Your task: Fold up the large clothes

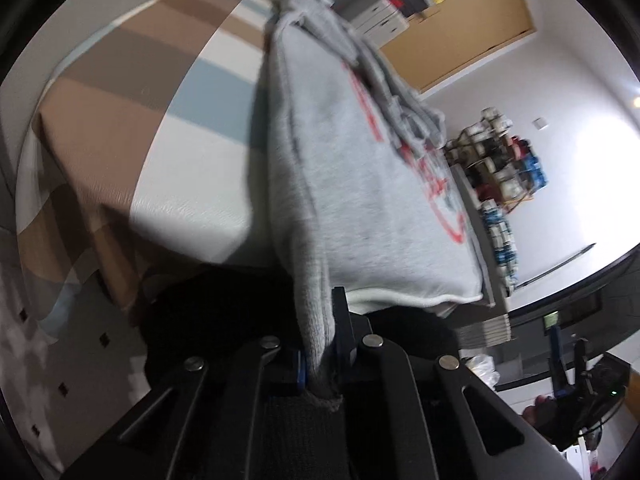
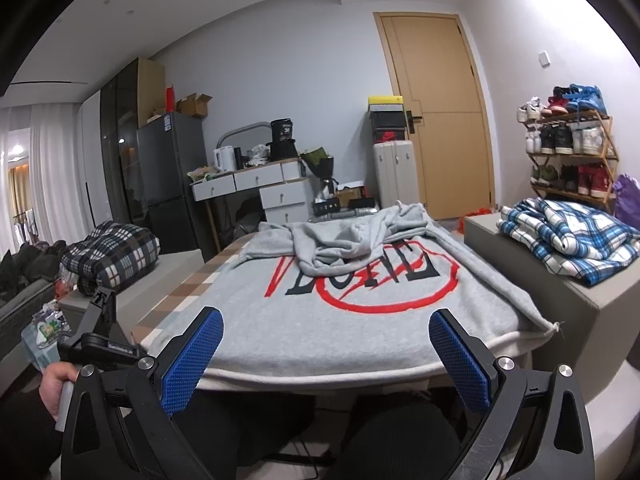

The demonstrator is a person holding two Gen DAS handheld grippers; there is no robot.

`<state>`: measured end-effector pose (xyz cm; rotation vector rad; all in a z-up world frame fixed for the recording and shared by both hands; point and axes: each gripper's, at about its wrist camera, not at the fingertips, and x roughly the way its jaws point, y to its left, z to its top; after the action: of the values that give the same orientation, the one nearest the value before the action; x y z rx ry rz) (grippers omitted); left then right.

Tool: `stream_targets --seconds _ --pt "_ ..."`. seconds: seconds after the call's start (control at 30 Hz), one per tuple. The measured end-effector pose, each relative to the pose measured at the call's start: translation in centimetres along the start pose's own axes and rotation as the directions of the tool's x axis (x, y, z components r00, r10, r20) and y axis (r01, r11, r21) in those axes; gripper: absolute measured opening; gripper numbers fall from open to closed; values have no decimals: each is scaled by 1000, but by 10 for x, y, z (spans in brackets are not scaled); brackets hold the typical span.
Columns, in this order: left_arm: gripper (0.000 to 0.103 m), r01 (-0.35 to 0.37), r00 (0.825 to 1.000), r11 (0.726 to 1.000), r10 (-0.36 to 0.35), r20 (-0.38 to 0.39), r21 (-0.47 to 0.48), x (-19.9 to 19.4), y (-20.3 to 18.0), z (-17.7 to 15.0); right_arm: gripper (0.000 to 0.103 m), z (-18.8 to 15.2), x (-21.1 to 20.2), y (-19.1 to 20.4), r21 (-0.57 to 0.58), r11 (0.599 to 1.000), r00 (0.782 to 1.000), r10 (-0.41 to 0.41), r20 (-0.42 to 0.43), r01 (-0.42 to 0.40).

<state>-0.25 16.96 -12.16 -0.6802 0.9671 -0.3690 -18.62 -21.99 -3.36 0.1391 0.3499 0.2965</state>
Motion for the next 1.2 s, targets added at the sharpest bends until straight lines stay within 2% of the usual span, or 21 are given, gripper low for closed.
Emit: stream_targets --seconds 0.1,0.23,0.33,0.43,0.5,0.53,0.57,0.63,0.7,0.73,0.8,0.83,0.87,0.9,0.93,1.0,1.03,1.1,1.2 --pt "4 23 999 1000 -22 36 -9 -9 -4 1 103 0 1 -3 -3 1000 1000 -9 -10 9" --pt "4 26 999 999 -25 38 -21 -9 -8 7 103 -1 8 -20 45 998 997 -49 -57 52" --pt "5 -19 999 1000 20 37 -7 -3 -10 12 103 -2 13 -41 125 989 994 -74 -86 84" --pt "17 -17 1000 999 17 -3 -46 9 -8 15 103 -4 12 -66 220 969 990 -85 -112 108" --pt "35 -3 1000 998 2 -19 -55 13 -8 16 103 -6 11 -78 264 957 988 -92 -127 123" --pt "60 -32 999 998 31 -18 -56 15 -7 16 103 -8 11 -87 291 948 986 -94 -136 131" --pt "74 -65 998 996 65 -2 -66 17 -6 17 103 -9 11 -94 311 940 985 -99 -144 140" --pt "81 -21 1000 995 23 12 -100 18 -3 17 103 -12 10 -105 346 925 982 -107 -156 156" --pt "81 -21 1000 993 23 20 -113 17 -2 16 103 -15 10 -115 372 910 977 -128 -172 184" --pt "80 -14 999 994 17 27 -110 16 -1 15 103 -16 9 -120 388 901 975 -135 -179 196" --pt "72 -19 999 994 23 37 -108 14 3 12 103 -20 8 -127 414 887 973 -138 -186 205" --pt "59 -20 999 994 24 35 -112 13 5 10 103 -22 8 -131 428 879 971 -137 -194 210" --pt "39 -6 1000 993 9 27 -119 12 9 9 103 -24 7 -134 441 872 970 -134 -202 212" --pt "25 19 1000 993 -18 10 -120 13 14 8 103 -25 7 -136 451 867 970 -130 -205 212" --pt "16 57 998 990 -58 -2 -126 14 18 8 103 -26 7 -137 458 862 970 -131 -206 214" --pt "11 83 997 986 -83 3 -142 11 21 7 103 -27 6 -136 452 860 965 -150 -216 235" --pt "3 79 997 988 -80 0 -131 9 19 7 103 -27 7 -133 439 867 964 -152 -218 236" --pt "2 68 998 991 -68 3 -118 6 14 5 103 -27 7 -128 415 881 966 -148 -214 227" --pt "0 128 992 982 -127 16 -140 -2 11 5 103 -26 8 -122 390 895 968 -149 -203 219"
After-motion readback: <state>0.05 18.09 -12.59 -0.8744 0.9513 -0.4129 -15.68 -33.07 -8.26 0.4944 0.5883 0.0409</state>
